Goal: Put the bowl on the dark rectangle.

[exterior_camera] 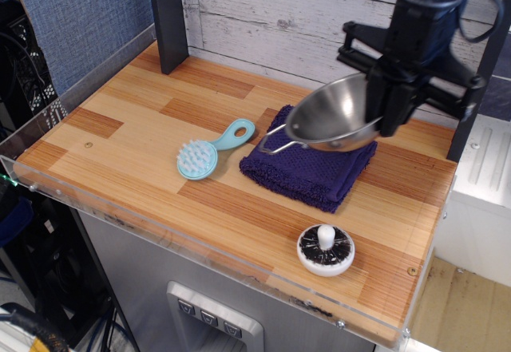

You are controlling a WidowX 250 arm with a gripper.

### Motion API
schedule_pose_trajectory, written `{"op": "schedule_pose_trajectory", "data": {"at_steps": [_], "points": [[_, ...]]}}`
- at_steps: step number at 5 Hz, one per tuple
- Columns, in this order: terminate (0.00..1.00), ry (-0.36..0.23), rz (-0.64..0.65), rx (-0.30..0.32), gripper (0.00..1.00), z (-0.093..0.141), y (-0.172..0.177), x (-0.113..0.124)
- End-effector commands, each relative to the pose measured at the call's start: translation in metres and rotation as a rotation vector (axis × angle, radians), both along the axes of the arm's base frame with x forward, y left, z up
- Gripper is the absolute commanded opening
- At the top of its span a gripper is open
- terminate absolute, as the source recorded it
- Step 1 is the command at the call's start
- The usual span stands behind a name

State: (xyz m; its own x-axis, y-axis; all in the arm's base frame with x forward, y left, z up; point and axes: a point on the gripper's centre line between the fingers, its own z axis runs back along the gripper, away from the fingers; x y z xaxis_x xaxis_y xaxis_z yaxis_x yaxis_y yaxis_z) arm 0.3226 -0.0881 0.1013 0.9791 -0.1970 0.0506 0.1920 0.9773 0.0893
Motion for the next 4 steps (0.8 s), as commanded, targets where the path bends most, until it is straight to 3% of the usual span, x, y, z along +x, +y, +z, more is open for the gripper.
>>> {"op": "schedule_pose_trajectory", "data": {"at_steps": [1, 3, 4], "points": [[0.0, 0.016, 0.051, 0.073, 0.0, -0.008, 0.023, -0.002], [0.0, 0.056, 0.091, 0.153, 0.0, -0.021, 0.048, 0.0], [0.0, 0.076, 0.092, 0.158, 0.0, -0.03, 0.051, -0.002]]}}
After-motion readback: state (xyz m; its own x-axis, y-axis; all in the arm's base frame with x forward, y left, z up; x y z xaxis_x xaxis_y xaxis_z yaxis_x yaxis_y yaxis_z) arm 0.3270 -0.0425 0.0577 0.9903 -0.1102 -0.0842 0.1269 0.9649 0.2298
